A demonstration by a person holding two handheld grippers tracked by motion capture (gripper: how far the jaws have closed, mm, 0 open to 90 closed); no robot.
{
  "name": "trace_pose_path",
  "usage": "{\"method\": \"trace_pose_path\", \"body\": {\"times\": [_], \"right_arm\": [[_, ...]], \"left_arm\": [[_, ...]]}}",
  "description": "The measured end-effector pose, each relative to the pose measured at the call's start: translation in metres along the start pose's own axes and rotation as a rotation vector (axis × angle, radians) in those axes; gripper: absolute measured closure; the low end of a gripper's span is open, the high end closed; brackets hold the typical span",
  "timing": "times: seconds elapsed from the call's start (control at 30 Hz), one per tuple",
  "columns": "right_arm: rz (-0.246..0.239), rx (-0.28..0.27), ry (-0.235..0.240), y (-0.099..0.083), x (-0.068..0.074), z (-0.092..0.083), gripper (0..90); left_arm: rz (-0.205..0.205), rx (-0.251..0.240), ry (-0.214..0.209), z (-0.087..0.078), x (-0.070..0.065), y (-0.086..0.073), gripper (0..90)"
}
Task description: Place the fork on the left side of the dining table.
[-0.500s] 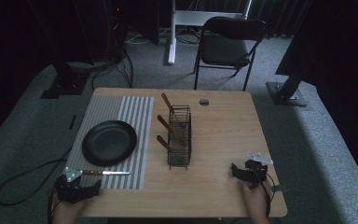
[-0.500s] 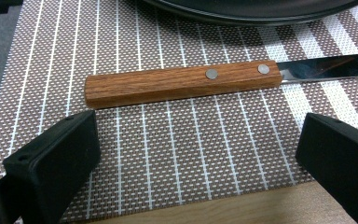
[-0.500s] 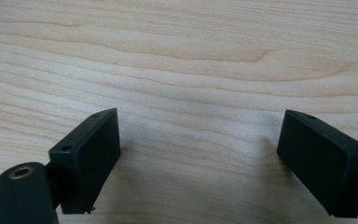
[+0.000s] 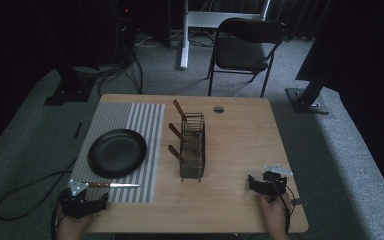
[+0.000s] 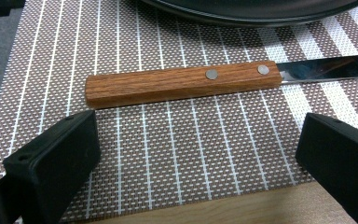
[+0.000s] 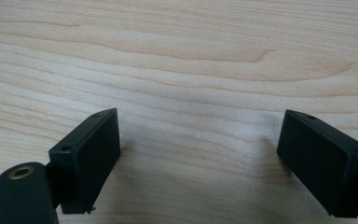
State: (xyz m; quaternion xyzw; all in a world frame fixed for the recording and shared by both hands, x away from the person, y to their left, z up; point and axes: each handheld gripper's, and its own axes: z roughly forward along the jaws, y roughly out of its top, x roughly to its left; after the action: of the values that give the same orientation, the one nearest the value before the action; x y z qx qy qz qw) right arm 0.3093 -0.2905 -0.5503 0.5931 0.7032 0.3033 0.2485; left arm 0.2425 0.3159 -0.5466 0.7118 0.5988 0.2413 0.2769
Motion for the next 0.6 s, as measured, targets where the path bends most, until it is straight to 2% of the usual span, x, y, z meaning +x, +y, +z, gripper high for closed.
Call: {"method": "trace_pose_path", "body": {"times": [0.07, 0.13, 0.6], "right_arm": [[0.000, 0.000, 0.000, 0.0000, 0.0000, 0.0000, 12.8], [0.000, 0.000, 0.000, 0.0000, 0.0000, 0.0000, 12.8], [0.000, 0.000, 0.000, 0.0000, 0.0000, 0.0000, 12.8]], "left_arm": [[0.000, 0.000, 0.000, 0.0000, 0.0000, 0.0000, 0.0], [-0.001, 0.020, 0.001, 0.0000, -0.0002, 0.0025, 0.0], [0.007, 0.031, -0.015, -0.0062, -0.0002, 0.0043, 0.0]]}}
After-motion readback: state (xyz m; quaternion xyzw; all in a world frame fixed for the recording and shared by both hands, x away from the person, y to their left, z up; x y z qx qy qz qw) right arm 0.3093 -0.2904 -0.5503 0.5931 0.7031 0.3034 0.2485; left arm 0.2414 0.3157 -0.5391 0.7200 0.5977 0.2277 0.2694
